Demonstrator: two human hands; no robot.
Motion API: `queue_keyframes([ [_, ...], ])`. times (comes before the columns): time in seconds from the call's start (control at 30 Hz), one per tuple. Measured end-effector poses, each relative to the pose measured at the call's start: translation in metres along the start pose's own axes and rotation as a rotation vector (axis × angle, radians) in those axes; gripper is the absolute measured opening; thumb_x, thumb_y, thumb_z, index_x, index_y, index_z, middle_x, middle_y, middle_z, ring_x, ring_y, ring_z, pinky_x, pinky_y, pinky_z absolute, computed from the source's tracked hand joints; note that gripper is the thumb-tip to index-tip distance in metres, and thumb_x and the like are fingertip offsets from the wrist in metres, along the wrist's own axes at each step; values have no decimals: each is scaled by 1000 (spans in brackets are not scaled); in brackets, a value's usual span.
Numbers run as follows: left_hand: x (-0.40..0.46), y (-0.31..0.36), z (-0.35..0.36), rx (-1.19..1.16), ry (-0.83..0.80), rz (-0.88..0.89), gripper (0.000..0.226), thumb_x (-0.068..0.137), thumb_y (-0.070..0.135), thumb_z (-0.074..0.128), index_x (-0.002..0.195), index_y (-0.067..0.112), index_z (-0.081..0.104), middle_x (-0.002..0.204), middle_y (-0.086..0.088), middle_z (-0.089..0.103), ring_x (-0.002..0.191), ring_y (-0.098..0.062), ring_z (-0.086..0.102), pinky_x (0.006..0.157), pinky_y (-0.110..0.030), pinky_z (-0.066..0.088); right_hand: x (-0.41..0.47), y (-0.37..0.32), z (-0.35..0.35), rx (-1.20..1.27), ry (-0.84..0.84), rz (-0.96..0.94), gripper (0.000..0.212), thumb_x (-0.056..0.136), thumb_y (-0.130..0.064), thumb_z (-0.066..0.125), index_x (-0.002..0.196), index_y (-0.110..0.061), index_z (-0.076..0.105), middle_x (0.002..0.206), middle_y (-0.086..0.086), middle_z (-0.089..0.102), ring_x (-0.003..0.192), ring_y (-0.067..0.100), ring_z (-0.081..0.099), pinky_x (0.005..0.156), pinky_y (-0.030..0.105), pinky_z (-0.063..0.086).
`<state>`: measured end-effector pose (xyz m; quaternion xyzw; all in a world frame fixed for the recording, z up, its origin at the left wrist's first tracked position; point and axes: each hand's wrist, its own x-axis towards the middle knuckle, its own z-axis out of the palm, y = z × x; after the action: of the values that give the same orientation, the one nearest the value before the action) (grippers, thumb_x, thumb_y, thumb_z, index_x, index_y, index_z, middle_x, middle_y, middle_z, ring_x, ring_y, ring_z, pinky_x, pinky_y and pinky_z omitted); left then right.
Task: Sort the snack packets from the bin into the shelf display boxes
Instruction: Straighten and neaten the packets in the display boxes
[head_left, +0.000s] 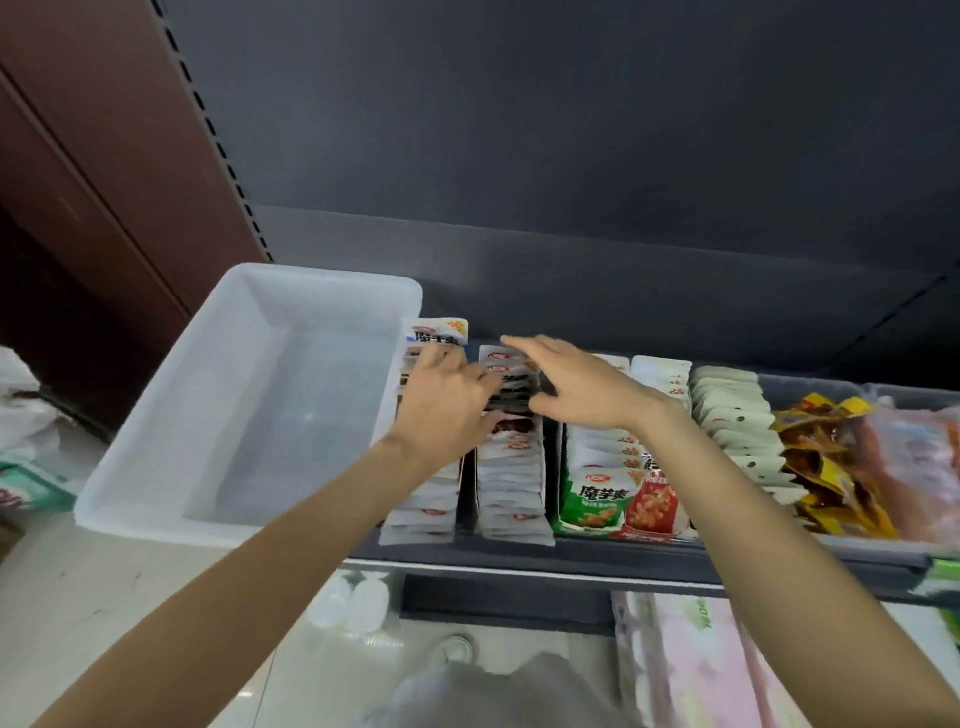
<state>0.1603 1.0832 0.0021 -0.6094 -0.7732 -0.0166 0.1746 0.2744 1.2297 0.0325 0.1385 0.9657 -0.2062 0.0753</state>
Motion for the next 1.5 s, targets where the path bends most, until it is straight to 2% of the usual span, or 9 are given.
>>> queue_keyframes([
  [0.13, 21, -18, 0, -3, 68, 94, 14, 63, 26, 81, 61, 22, 67, 53, 5, 60, 61, -20, 57, 71, -32, 25, 3, -8, 11, -139, 54, 83, 90, 83, -45, 66, 151, -18, 14, 142, 0, 36, 130, 17, 34, 98, 30, 38],
  [0.4, 7, -23, 8, -212, 209, 286, 14, 71, 29, 73, 71, 17, 67, 69, 4, 65, 68, -20, 56, 71, -33, 28, 22, -7, 18, -281, 255, 41, 32, 91, -31, 55, 121, -20, 53, 117, -3, 61, 104, 22, 60, 73, 32, 41],
  [0.57, -11, -4, 14, -4, -37, 400, 37, 60, 47, 77, 77, 15, 70, 71, 0, 64, 73, -19, 54, 71, -33, 26, 30, 3, 17, -282, 241, 21, 25, 95, -30, 52, 118, -22, 58, 113, -4, 66, 99, 24, 62, 70, 30, 34],
  [0.67, -12, 10, 11, 36, -50, 408, 16, 60, 24, 75, 68, 13, 67, 63, -2, 60, 69, -21, 53, 71, -34, 26, 33, 7, 15, -271, 241, 3, 22, 95, -29, 52, 115, -23, 59, 107, -3, 68, 96, 23, 62, 69, 30, 33],
  [0.9, -6, 20, 18, 139, -115, 348, 18, 53, 17, 80, 65, 18, 67, 58, 2, 58, 72, -20, 52, 70, -34, 25, 33, 17, 17, -211, 219, -10, 25, 94, -33, 53, 117, -24, 59, 105, -4, 69, 96, 20, 63, 70, 30, 38],
  [1.13, 19, -11, 10, -31, -89, 138, 17, 65, 17, 76, 78, 27, 74, 64, 5, 65, 75, -18, 53, 74, -33, 23, 12, 16, 10, 227, -45, 62, 51, 100, -38, 39, 147, -26, 23, 152, 0, 30, 135, 15, 32, 99, 22, 28],
  [1.27, 27, -4, 7, 1, -182, 47, 19, 77, 39, 69, 92, 28, 72, 84, 3, 70, 96, -18, 57, 84, -32, 18, 20, 13, 12, -135, -6, 37, 82, 80, -58, 63, 144, -21, 26, 134, 6, 47, 115, 24, 51, 93, 33, 40],
  [1.37, 21, -4, 6, -6, -67, 95, 26, 63, 37, 80, 79, 20, 69, 75, 2, 68, 78, -21, 59, 77, -34, 26, 31, 11, 20, -296, 101, 5, 72, 78, -58, 65, 131, -18, 38, 116, 6, 56, 100, 29, 57, 90, 37, 41],
  [1.5, -5, -12, 11, -166, 107, 289, 42, 69, 42, 75, 100, 15, 64, 99, -2, 64, 92, -24, 58, 82, -36, 29, 34, 9, 14, -342, 114, -50, 56, 83, -46, 64, 124, -15, 42, 110, 7, 59, 96, 31, 58, 79, 35, 37],
])
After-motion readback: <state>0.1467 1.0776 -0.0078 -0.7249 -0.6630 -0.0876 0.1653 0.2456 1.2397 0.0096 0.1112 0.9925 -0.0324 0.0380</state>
